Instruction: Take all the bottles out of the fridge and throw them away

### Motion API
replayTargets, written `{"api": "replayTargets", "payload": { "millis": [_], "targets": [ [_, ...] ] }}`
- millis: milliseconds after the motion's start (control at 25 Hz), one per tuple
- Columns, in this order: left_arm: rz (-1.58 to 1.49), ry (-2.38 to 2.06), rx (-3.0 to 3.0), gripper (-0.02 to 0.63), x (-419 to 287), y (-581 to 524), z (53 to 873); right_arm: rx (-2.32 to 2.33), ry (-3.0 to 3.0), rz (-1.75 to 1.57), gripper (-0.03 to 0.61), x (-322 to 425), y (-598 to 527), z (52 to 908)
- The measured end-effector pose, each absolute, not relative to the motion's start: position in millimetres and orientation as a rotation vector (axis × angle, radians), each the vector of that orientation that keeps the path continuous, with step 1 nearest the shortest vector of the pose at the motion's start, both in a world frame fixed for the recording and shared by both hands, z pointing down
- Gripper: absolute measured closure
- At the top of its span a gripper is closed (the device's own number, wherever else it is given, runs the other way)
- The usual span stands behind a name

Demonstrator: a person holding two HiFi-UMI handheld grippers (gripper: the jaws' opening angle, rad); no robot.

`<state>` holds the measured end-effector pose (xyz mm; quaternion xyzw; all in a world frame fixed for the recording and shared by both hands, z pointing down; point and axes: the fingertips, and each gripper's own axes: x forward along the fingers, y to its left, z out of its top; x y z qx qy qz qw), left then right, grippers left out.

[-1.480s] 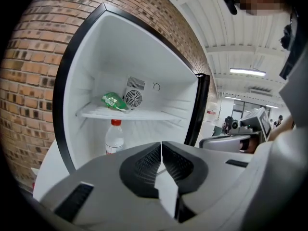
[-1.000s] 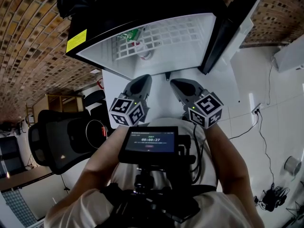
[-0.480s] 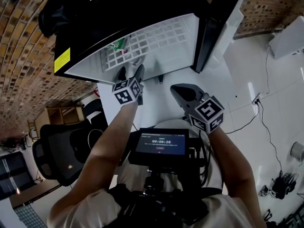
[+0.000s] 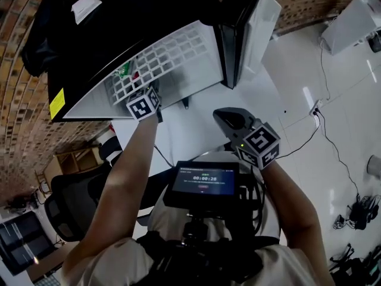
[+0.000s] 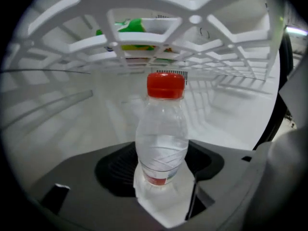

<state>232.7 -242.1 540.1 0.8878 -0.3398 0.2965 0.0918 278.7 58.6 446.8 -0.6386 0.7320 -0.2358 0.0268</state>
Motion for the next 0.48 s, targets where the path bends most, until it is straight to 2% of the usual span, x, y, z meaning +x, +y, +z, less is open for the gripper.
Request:
{"api": "replayTargets", "payload": {
  "millis": [480],
  "targets": [
    [0.875, -0.703, 2.757, 0.313, 186, -131, 522, -1.826, 2.382, -0.714, 0.575, 247, 26, 442]
  ]
}}
